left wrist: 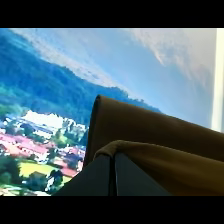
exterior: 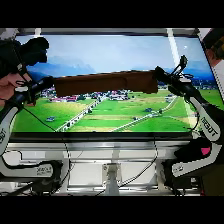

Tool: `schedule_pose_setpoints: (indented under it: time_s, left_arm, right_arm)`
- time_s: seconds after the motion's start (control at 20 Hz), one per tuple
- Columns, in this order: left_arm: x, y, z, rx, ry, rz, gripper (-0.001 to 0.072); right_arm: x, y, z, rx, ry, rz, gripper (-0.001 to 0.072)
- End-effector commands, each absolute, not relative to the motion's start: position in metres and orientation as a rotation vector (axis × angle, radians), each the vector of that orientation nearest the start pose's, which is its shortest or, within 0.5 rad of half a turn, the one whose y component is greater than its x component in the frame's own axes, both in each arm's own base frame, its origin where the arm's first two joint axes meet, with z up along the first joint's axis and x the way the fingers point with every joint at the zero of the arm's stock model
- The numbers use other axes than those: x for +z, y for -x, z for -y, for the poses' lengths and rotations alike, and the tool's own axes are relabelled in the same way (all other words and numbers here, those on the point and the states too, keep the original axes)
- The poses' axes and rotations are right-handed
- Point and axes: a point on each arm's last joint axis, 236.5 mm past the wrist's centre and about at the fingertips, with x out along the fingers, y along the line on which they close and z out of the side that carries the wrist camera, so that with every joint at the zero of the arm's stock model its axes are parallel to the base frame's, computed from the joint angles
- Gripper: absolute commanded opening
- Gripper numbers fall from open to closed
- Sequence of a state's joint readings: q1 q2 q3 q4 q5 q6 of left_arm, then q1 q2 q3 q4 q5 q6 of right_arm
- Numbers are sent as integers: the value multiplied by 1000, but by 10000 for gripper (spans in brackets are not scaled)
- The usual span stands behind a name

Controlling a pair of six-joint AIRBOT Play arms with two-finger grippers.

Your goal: Fold the clothes and pants, and hang the long-sleeved shirts on hangers.

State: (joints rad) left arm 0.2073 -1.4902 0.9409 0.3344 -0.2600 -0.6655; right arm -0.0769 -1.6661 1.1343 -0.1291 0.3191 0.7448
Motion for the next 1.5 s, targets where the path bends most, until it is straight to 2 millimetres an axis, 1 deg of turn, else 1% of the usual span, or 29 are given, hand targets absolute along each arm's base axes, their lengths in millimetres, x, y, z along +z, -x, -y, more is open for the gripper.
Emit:
schedule_pose_setpoints:
  time_s: [0.0, 0.1, 0.15, 0.25, 0.45, 0.6, 0.85, 0.95, 1.0, 1.05, 1.1, 1.15, 1.2, 1.3, 1.45]
  left_arm:
    - [-41, -525, -30, 43, 462, -638, 20]
    - [-39, -540, -15, 23, 440, -625, 20]
    - [-37, -548, -11, 25, 428, -613, 20]
    - [-35, -557, -8, 31, 415, -596, 20]
    - [-38, -559, -10, 42, 412, -597, 21]
    - [-40, -559, -11, 45, 411, -599, 22]
    - [-40, -559, -10, 44, 412, -599, 23]
    - [-40, -559, -10, 44, 412, -599, 34]
    - [-40, -559, -10, 44, 411, -600, 39]
    - [-40, -559, -10, 44, 412, -599, 209]
    - [-40, -559, -10, 44, 412, -599, 460]
    - [-40, -559, -10, 45, 412, -599, 631]
    - [-40, -559, -10, 45, 411, -599, 646]
    - [-39, -559, -10, 44, 411, -597, 647]
    - [-30, -559, -16, 45, 416, -582, 646]
  right_arm:
    - [-42, -569, -35, 46, -701, -640, 17]
    - [-42, -570, -36, 35, -692, -635, 17]
    - [-42, -570, -36, 33, -689, -633, 17]
    - [-38, -573, -36, 35, -679, -623, 17]
    - [-23, -584, -31, 36, -645, -585, 16]
    - [-17, -589, -31, 35, -639, -567, 17]
    - [-16, -590, -29, 27, -637, -562, 17]
    - [-16, -590, -29, 28, -638, -562, 18]
    - [-16, -590, -29, 29, -636, -562, 35]
    - [-16, -590, -31, 38, -630, -565, 188]
    - [-16, -590, -31, 38, -630, -565, 423]
    - [-16, -589, -31, 42, -625, -566, 509]
    - [-16, -589, -33, 50, -610, -571, 513]
    - [-16, -586, -37, 77, -581, -584, 513]
    - [-15, -581, -46, 129, -520, -607, 513]
